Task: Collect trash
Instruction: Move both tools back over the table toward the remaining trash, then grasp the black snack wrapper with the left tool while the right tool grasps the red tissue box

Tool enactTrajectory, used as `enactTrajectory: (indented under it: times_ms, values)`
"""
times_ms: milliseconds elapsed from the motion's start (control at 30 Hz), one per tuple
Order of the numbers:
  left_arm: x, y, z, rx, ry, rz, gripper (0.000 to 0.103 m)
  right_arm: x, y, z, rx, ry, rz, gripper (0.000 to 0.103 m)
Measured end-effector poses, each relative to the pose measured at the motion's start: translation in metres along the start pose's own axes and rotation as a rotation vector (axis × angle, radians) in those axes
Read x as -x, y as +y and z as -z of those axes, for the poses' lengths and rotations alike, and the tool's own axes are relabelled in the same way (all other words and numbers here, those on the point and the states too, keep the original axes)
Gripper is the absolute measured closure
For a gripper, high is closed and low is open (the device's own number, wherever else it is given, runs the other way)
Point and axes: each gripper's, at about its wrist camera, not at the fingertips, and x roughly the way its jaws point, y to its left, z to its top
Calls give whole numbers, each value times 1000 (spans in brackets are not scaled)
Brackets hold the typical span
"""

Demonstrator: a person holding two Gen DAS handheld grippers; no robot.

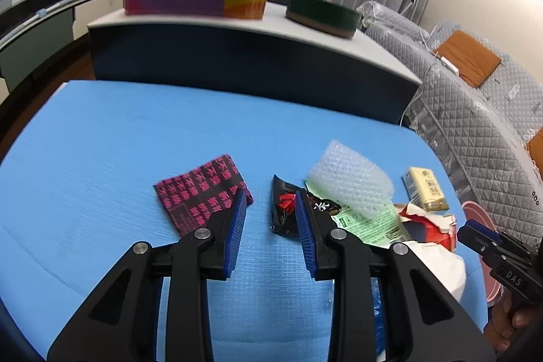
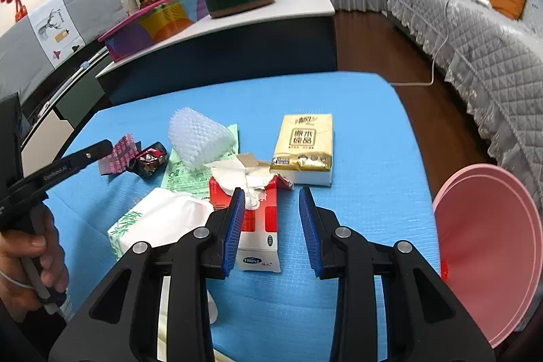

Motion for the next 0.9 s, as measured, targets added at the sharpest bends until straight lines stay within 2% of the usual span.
enactTrajectory:
  times_ms: [133,400,500,633,767,833,900]
  values:
    - [-13,-2,3,-5,28,-1,73,-9,-5,0,-26,31,-28,69]
    - [-30,-1,6,-3,75,-4,73,-21,2,3,-1,75,-77,69]
    - [-33,-3,8,-12,88,-1,78,-22,6,3,14,77,-91,74]
    - [-36,-5,9,-21,100,4,92,-20,8,2,22,70,-96,85]
    - [-33,-10,9,-41,95,-1,93,-16,8,1,31,54,-98,93]
    - [-32,-10,8,-48,89,-5,93,-13,8,0,40,45,-96,102]
    - [-30,-11,6,-58,79,-10,93,-11,9,-1,48,36,-91,102]
